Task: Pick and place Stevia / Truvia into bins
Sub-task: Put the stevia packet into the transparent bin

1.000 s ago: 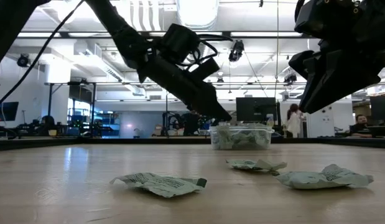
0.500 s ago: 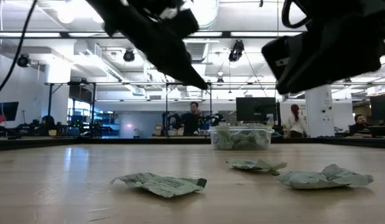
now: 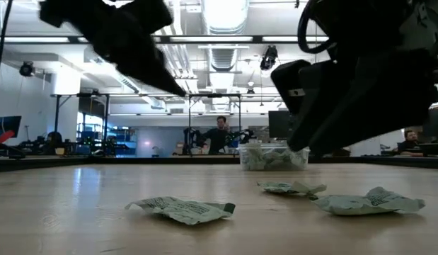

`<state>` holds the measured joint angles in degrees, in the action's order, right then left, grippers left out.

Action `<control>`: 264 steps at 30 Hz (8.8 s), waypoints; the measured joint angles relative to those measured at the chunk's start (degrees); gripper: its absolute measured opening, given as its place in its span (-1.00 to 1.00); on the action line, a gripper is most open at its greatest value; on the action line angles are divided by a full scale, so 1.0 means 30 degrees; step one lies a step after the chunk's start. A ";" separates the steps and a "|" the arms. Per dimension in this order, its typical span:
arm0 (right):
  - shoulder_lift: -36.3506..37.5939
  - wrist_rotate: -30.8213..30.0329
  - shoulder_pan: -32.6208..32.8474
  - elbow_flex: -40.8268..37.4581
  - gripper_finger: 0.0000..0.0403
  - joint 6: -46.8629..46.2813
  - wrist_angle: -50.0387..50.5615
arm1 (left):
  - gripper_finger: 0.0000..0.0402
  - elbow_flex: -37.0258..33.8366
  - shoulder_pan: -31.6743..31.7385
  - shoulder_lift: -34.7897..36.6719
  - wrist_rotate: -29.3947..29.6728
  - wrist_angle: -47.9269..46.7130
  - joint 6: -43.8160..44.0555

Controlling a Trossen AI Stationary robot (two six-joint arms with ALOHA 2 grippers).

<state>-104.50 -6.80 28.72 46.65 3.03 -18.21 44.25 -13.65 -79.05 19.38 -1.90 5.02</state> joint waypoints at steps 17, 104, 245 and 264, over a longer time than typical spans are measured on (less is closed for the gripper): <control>-0.0762 -0.0224 -0.0503 0.0620 -0.34 -0.0867 0.2564 | -0.06 -0.0824 -0.0465 0.1268 0.0726 0.0494 0.0219; 0.8620 -0.0556 -0.5459 -0.0297 -0.27 -0.0953 1.1814 | -0.06 -0.0256 -0.3122 -0.6545 -0.8773 0.8669 0.0228; 0.4168 0.2288 -0.0483 -0.4379 -0.72 -0.2798 -0.2169 | -0.06 0.5125 0.6080 -0.4015 -0.1056 -0.1319 -0.3808; -0.0316 0.4295 -0.0235 -0.1692 -0.47 -0.4326 -0.2145 | -0.06 -0.1464 0.2527 0.2395 -0.1303 0.0595 0.0467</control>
<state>-105.44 6.08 28.01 41.58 -9.95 -24.65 39.86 -6.07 -71.86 15.48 -0.12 6.42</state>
